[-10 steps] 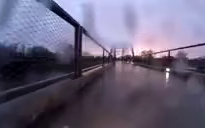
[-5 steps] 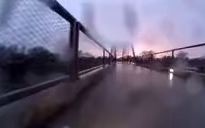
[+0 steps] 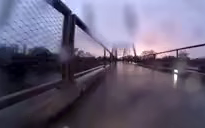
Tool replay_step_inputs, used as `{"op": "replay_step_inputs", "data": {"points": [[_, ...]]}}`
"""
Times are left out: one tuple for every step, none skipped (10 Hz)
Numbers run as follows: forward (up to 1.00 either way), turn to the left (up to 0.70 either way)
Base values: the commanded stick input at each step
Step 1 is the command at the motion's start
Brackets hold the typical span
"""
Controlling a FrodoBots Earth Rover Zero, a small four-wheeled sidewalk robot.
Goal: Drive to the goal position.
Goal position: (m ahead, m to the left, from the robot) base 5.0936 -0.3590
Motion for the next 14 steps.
{"op": "replay_step_inputs", "data": {"points": [[0.7, 0.0], [0.7, 0.0], [0.7, 0.0], [0.7, 0.0], [0.7, 0.0], [0.7, 0.0], [0.7, 0.0], [0.7, 0.0], [0.7, 0.0], [0.7, 0.0], [0.7, 0.0], [0.7, 0.0], [0.7, 0.0], [0.7, 0.0]]}}
